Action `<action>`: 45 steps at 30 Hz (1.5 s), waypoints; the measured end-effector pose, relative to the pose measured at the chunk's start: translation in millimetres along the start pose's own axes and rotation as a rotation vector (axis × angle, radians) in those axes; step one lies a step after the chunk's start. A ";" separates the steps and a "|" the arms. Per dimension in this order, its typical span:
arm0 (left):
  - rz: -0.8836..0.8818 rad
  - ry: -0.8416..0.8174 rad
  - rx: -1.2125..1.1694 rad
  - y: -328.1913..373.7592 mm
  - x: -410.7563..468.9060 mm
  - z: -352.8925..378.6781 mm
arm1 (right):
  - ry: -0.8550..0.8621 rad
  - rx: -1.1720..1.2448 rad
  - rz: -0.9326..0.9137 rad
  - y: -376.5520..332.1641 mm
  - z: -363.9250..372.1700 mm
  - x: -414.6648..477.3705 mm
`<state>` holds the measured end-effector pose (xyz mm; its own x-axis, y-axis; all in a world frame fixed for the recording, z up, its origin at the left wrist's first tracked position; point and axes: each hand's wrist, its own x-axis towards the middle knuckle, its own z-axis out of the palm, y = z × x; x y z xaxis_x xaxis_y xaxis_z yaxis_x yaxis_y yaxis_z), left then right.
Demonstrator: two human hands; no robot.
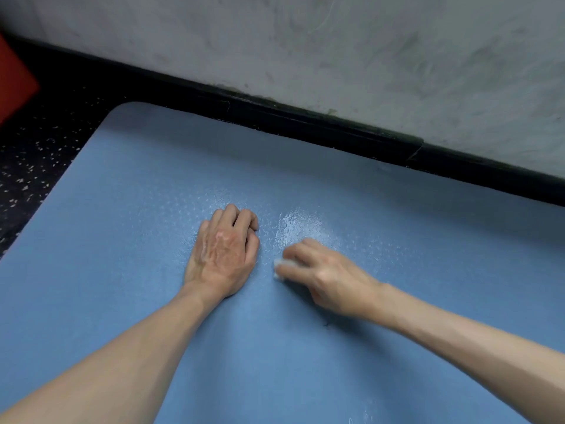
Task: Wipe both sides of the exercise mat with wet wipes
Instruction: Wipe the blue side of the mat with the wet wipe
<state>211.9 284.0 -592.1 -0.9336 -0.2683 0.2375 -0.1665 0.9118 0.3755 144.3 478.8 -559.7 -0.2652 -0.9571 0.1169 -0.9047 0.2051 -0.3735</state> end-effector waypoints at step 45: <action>-0.002 -0.026 -0.005 1.4 0.8 -3.2 | 0.090 -0.269 0.040 74.5 -41.0 22.5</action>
<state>211.8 284.1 -588.6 -0.9412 -0.2619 0.2133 -0.1670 0.9098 0.3800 57.3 480.9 -547.2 -0.3200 -0.9277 0.1925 -0.9457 0.3007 -0.1230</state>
